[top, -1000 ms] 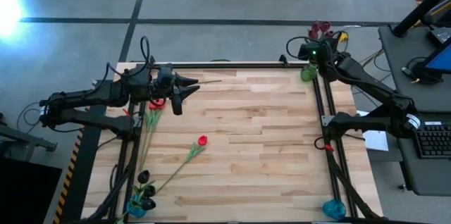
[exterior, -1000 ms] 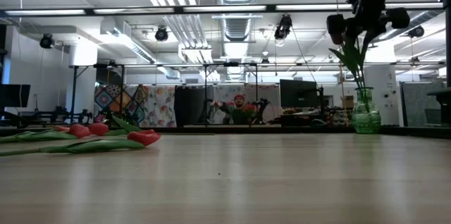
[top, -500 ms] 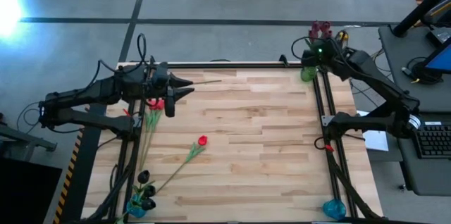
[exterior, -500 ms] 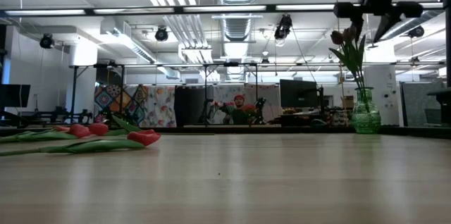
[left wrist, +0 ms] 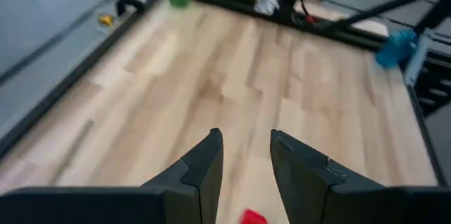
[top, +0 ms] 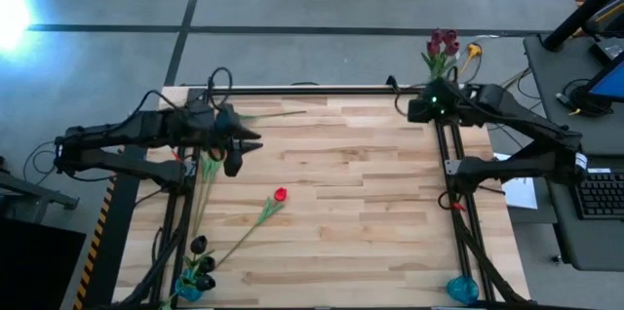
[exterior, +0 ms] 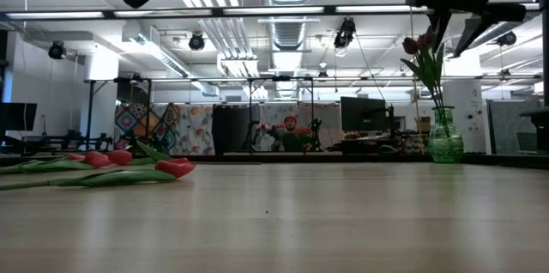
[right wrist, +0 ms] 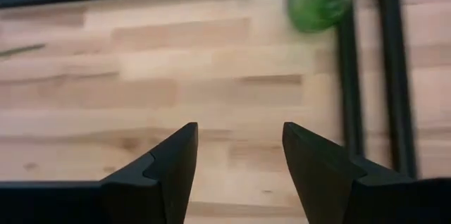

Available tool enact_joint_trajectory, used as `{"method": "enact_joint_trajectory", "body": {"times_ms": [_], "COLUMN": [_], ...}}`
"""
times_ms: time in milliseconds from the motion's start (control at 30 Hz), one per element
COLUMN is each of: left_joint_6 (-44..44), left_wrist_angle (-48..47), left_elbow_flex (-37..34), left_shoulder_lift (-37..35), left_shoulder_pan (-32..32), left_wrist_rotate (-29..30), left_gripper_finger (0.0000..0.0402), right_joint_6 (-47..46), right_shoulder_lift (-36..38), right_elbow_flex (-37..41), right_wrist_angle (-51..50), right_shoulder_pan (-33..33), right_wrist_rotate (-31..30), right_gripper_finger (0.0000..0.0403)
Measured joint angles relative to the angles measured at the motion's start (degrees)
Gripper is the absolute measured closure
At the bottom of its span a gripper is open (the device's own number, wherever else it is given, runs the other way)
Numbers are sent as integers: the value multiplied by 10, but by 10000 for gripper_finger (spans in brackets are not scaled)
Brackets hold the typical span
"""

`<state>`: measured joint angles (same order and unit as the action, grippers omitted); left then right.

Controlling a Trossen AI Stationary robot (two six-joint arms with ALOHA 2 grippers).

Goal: Sort flowers into vase by color
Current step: Put the red tulip into the right blue vase

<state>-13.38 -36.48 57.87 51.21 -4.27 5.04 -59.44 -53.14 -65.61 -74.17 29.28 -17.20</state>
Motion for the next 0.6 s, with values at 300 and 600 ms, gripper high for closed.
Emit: {"method": "enact_joint_trajectory", "body": {"times_ms": [300, 600], "left_joint_6": [-86, -143], "left_wrist_angle": [87, 102], "left_elbow_flex": [-119, -172], "left_shoulder_lift": [11, 13], "left_shoulder_pan": [66, 75], "left_wrist_rotate": [-2, -10], "left_gripper_finger": [295, 295], "right_joint_6": [-85, -177], "right_shoulder_lift": [-37, -138], "right_elbow_flex": [34, 34], "right_wrist_angle": [110, 137], "right_shoulder_pan": [-181, -331], "right_wrist_rotate": [-8, -7], "right_gripper_finger": [224, 248]}}
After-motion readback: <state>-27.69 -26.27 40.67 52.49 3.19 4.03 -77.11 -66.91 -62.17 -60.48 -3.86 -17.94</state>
